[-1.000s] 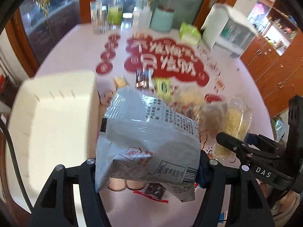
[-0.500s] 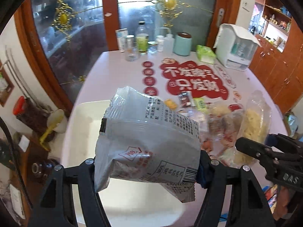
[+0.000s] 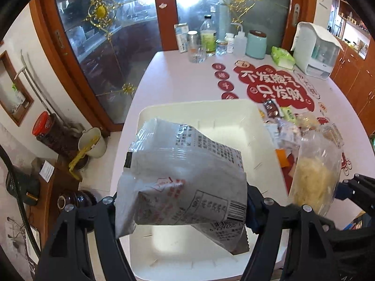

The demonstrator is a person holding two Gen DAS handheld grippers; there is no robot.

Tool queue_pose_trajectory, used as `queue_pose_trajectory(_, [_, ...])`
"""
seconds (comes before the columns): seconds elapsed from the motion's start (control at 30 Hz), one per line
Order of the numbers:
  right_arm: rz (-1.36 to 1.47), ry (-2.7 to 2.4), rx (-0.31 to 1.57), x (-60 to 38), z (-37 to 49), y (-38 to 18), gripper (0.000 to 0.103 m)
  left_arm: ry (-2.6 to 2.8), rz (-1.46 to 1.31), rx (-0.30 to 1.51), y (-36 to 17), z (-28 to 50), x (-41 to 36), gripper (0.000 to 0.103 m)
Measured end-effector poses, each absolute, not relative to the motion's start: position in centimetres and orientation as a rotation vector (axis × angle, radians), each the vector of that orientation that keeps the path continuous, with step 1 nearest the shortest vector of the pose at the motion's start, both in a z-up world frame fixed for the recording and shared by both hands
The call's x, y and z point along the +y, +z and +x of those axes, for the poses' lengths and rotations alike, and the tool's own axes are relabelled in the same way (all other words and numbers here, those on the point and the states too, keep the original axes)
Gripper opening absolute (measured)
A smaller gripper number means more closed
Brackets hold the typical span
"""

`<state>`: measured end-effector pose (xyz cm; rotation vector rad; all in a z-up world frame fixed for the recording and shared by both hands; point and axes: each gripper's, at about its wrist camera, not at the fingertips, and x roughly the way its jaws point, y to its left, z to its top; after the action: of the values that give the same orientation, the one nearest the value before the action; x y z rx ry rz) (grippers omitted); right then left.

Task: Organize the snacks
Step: 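Carry both bags over the white tray and open both tools to drop them, then withdraw both tools from the tray back toward the snack pile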

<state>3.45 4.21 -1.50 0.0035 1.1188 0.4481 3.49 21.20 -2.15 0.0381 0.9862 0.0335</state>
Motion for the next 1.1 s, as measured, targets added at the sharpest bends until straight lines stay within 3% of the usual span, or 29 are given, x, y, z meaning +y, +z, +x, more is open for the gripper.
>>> queue_pose_trajectory(0.77, [-0.069, 0.472, 1.233, 7.6, 2.7, -4.6, 0.058, 0.025, 0.02, 1.053, -4.3, 4.0, 23.0, 0.073])
queue_pose_trajectory(0.93, [-0.054, 0.447, 1.245, 7.1, 3.1, -4.8, 0.058, 0.058, -0.043, 1.059, -4.1, 4.4, 24.7, 0.087])
queue_pose_trajectory(1.1, [-0.029, 0.43, 1.253, 6.4, 3.1, -4.9, 0.058, 0.082, -0.12, 1.056, -3.3, 4.8, 27.2, 0.089])
